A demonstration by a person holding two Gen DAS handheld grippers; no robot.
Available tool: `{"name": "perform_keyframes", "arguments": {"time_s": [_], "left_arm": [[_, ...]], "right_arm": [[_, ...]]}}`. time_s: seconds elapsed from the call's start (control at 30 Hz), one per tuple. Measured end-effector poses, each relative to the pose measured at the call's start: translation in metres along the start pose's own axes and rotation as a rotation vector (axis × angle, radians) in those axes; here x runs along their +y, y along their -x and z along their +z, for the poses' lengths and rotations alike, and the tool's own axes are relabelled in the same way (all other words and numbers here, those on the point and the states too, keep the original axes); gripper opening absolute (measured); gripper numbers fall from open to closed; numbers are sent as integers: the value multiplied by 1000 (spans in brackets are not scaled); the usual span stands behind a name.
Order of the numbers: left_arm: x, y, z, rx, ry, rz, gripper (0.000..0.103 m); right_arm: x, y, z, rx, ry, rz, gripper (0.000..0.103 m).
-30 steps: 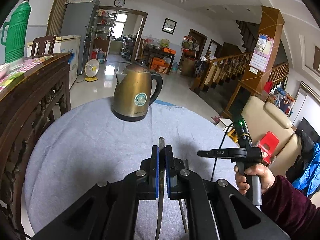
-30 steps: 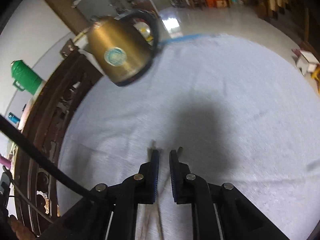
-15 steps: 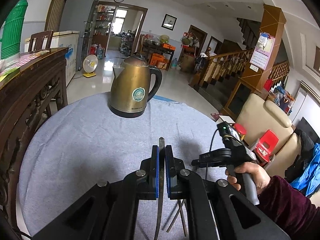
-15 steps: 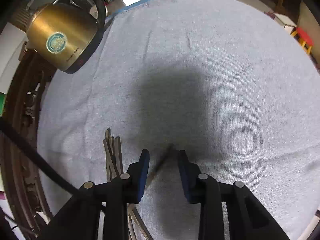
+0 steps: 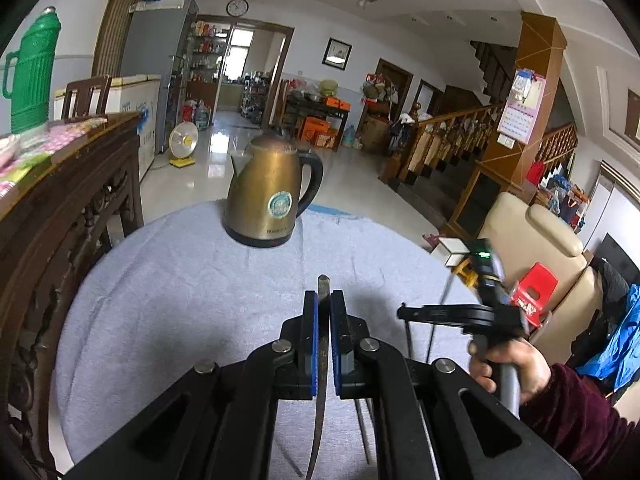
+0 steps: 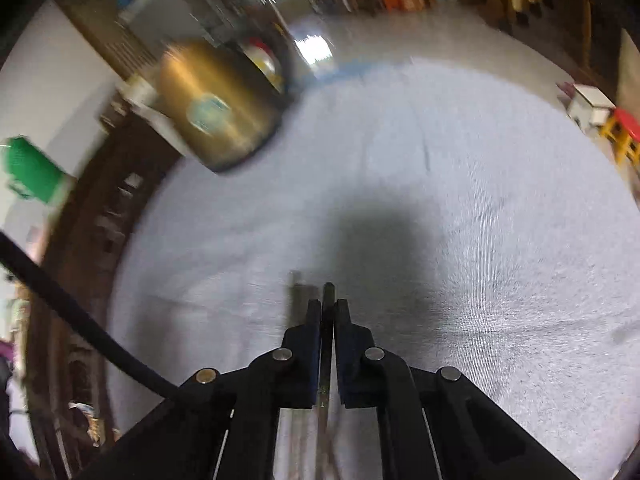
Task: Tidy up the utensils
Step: 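Lower the chopsticks into the grey cup with both tools and open them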
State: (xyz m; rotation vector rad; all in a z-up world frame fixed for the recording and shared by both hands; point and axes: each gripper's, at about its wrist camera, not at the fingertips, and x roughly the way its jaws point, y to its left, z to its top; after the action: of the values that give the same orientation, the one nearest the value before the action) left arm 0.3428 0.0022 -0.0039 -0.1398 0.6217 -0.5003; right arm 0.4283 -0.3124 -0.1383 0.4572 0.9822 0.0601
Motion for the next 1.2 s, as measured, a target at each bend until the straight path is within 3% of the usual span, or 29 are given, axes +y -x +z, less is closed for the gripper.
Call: {"name": "perform_keyframes", "arguments": {"time_s": [0.1, 0.23, 0.43, 0.57, 0.7, 0.9, 1.2], "left_arm": [[-11, 19, 4, -36, -6, -10, 5], [-31, 52, 8, -94, -18, -26, 5], [-61, 104, 8, -203, -42, -46, 5], [-78, 132, 4, -256, -43, -71, 5], [-90, 152, 1, -291, -41, -90, 5], [-100, 158, -14, -306, -15, -94, 5], [-95, 134, -50, -226, 60, -47, 5]], "right_arm": [[10, 58, -16, -168, 52, 98, 6], [23, 128, -47, -369, 133, 167, 6], [44, 220, -107, -628, 236, 270, 6], [72, 257, -143, -739, 303, 283, 6], [82, 276, -165, -793, 325, 293, 6], [86, 291, -194, -806, 344, 289, 6], [72, 300, -221, -752, 325, 246, 6]]}}
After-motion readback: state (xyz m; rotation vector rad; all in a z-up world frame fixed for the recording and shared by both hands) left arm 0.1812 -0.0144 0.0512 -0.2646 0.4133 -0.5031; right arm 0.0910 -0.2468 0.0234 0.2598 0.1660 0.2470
